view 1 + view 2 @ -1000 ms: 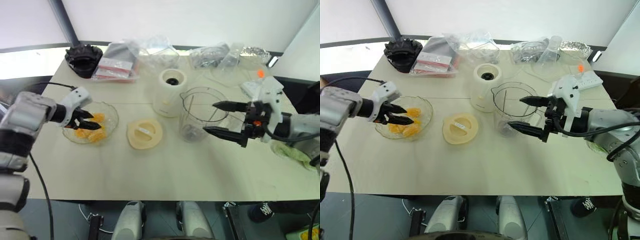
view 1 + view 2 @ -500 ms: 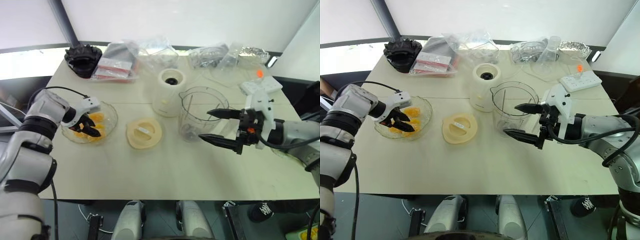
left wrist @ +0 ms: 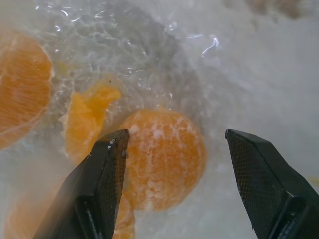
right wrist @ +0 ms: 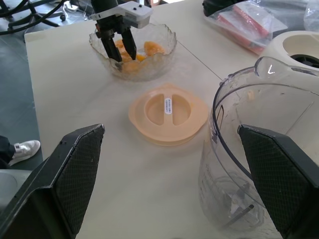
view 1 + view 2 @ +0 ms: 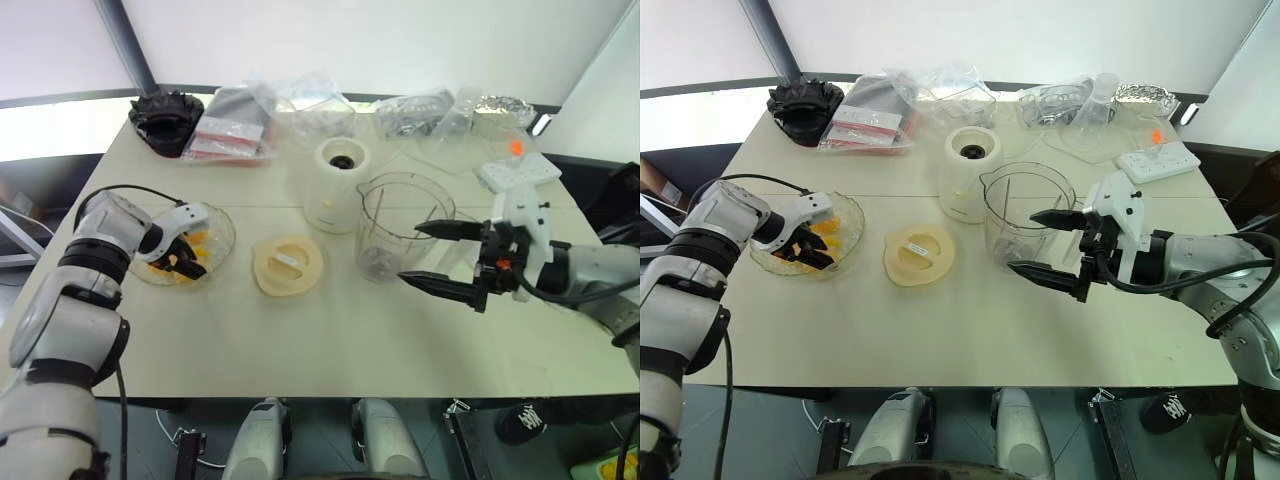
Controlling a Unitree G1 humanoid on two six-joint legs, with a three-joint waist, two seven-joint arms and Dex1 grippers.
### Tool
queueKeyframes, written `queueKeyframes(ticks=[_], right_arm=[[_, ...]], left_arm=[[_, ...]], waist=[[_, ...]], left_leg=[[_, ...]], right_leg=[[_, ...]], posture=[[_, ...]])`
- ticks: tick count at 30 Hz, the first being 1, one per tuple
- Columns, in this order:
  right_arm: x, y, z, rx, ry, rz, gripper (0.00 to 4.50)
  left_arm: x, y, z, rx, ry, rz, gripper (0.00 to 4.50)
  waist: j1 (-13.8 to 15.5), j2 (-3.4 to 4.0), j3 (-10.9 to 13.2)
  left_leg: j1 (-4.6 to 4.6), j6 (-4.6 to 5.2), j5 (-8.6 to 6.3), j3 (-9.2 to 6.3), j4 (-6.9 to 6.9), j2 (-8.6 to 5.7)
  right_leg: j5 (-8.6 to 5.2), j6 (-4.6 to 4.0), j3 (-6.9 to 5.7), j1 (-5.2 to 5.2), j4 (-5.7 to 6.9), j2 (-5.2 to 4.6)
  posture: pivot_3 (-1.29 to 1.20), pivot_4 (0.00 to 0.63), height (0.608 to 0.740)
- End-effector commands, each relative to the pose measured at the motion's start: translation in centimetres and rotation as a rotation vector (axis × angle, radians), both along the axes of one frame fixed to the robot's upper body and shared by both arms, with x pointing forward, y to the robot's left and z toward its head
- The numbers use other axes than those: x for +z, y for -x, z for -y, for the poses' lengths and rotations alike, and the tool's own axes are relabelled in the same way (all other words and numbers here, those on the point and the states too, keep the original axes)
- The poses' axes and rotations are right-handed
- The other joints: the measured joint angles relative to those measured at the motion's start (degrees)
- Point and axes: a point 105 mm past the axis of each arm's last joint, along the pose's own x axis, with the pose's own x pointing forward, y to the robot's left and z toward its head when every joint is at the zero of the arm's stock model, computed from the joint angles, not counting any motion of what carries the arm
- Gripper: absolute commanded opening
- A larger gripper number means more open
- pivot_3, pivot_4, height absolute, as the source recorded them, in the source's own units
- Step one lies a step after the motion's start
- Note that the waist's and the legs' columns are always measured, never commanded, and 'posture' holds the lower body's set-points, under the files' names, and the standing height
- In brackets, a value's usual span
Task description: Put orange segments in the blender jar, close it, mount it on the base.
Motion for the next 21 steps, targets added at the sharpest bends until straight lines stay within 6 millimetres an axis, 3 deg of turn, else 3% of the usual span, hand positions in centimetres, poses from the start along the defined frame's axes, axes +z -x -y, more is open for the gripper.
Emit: queueKeyframes(ticks=[1, 21], right_arm=[[0.9, 0.4, 0.0, -0.001, 0.013, 0.054, 4.48], [0.5, 0.2, -0.2, -0.001, 0.02, 0.058, 4.48]], left_arm=[[0.5, -0.2, -1.0, 0.022, -0.025, 0.036, 3.22], [-0.7, 0.4, -2.1, 0.005, -0.122, 0.025, 3.22]], waist=[[0.0, 0.0, 0.0], [0.0, 0.0, 0.0]], left_leg=[[0.0, 0.0, 0.0, 0.0, 0.0, 0.0], [0.0, 0.0, 0.0, 0.0, 0.01, 0.0]], right_leg=[[0.0, 0.0, 0.0, 0.0, 0.0, 0.0], [0.0, -0.01, 0.0, 0.0, 0.01, -0.01]], posture=[[0.0, 0.15, 0.74], [0.0, 0.15, 0.74]])
